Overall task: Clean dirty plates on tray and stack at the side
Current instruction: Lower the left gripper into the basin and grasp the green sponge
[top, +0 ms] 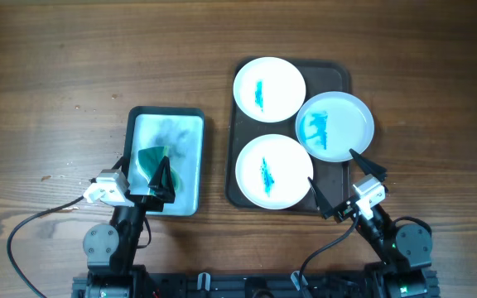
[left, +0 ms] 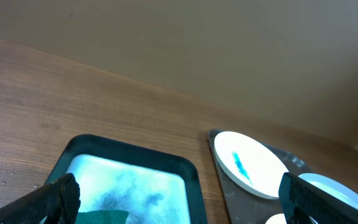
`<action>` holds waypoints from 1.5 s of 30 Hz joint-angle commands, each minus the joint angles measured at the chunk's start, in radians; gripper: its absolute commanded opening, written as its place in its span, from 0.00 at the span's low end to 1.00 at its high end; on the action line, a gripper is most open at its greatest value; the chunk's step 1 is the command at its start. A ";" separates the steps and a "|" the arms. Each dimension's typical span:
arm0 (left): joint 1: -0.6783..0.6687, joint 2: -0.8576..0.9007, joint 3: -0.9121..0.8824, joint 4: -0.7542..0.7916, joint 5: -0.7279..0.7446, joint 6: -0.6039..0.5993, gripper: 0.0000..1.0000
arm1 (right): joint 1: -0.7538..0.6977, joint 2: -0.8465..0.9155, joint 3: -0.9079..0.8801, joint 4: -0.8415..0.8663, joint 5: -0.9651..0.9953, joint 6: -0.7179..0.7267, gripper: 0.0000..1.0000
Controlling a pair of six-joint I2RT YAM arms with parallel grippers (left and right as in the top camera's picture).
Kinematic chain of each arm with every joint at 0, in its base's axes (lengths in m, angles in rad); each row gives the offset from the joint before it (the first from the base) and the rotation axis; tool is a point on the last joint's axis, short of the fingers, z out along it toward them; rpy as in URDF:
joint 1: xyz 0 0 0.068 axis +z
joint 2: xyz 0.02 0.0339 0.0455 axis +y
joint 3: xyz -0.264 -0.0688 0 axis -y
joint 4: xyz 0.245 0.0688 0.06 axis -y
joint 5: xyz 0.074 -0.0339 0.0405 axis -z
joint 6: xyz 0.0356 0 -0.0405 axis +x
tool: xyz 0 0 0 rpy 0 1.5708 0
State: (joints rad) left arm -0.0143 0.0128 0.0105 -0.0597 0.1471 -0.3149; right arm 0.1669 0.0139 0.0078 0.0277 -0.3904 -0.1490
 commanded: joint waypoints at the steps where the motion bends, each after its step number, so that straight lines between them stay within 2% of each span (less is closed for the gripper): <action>1: -0.008 -0.010 -0.004 -0.004 -0.010 0.019 1.00 | -0.003 -0.009 -0.003 0.005 0.010 0.018 1.00; 29: -0.008 -0.010 -0.004 -0.004 -0.005 0.019 1.00 | -0.003 -0.009 -0.003 0.006 0.007 -0.005 1.00; 34: -0.008 -0.010 -0.004 0.040 0.112 -0.041 1.00 | -0.003 -0.009 -0.003 0.043 -0.186 0.010 1.00; 37: -0.008 -0.010 0.002 0.065 0.218 -0.041 1.00 | -0.003 -0.009 0.007 0.058 -0.187 0.133 1.00; 38: -0.008 -0.010 0.018 0.084 0.271 -0.041 1.00 | -0.003 -0.009 0.023 0.061 -0.187 0.150 1.00; 41: -0.008 -0.003 0.104 0.079 0.247 -0.033 1.00 | -0.003 -0.006 0.106 0.064 -0.187 0.151 1.00; 45: -0.008 0.138 0.362 -0.041 0.196 0.015 1.00 | -0.003 0.085 0.337 -0.053 -0.191 0.152 1.00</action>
State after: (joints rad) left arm -0.0143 0.0406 0.1623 -0.0376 0.3523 -0.3454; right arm 0.1669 0.0299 0.1608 0.0319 -0.5549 -0.0219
